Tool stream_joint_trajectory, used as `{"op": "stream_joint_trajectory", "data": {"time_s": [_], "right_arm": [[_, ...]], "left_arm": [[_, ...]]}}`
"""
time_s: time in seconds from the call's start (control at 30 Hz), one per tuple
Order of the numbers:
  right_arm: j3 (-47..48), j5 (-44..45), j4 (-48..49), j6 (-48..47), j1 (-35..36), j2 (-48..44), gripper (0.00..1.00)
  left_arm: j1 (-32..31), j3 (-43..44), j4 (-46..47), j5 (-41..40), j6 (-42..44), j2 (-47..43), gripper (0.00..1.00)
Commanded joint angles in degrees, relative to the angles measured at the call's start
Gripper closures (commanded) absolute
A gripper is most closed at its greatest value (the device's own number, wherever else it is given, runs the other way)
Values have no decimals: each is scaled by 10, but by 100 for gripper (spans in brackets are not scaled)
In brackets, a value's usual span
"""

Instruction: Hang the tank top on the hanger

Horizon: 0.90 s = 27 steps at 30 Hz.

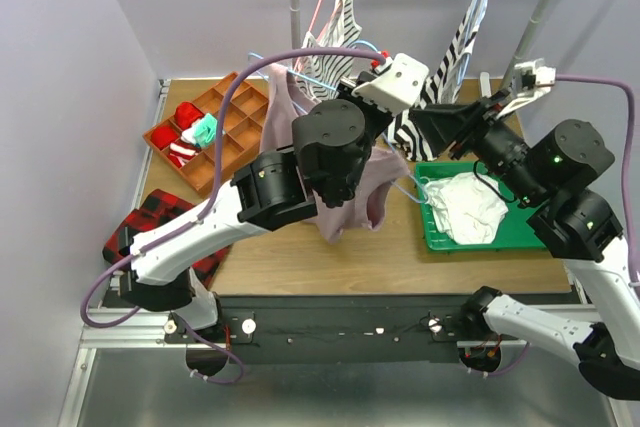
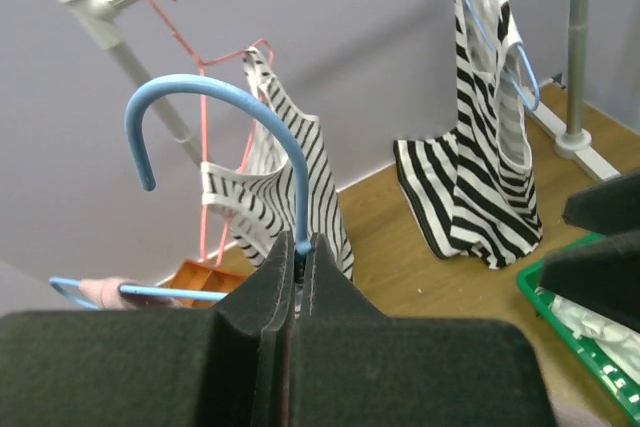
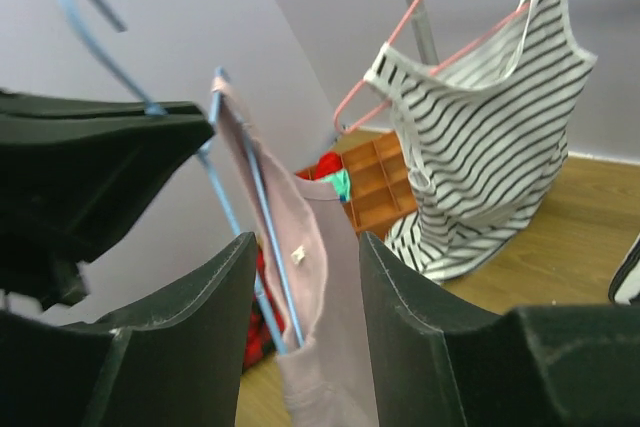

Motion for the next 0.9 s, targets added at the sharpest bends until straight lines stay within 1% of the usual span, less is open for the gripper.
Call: {"op": "stream_joint_trajectory", "data": {"time_s": [0.0, 0.03, 0.07, 0.17, 0.3, 0.43, 0.57, 0.73, 0.83, 0.87], "right_arm": [[-59, -81, -49, -29, 2, -17, 46], [-70, -93, -52, -30, 2, -19, 46], [-87, -110, -54, -36, 2, -18, 43], [-100, -127, -64, -42, 2, -6, 42], [-120, -117, -72, -53, 2, 5, 42], [-113, -126, -77, -61, 2, 26, 42], [-110, -109, -91, -67, 2, 38, 45], [-124, -101, -109, -66, 3, 20, 48], [-142, -115, -111, -66, 2, 14, 51], [-146, -110, -112, -64, 2, 9, 57]], "left_arm": [[58, -99, -44, 127, -137, -62, 100], [65, -110, -42, 139, -154, -70, 100], [78, -124, -46, 156, -165, -72, 100], [87, -140, -46, 167, -180, -74, 100], [104, -144, -48, 193, -197, -77, 100], [115, -138, -54, 203, -212, -68, 100], [120, -135, -54, 213, -222, -64, 100], [124, -123, -56, 222, -248, -55, 100], [124, -113, -56, 225, -257, -43, 100], [124, -111, -56, 227, -261, -42, 100]]}}
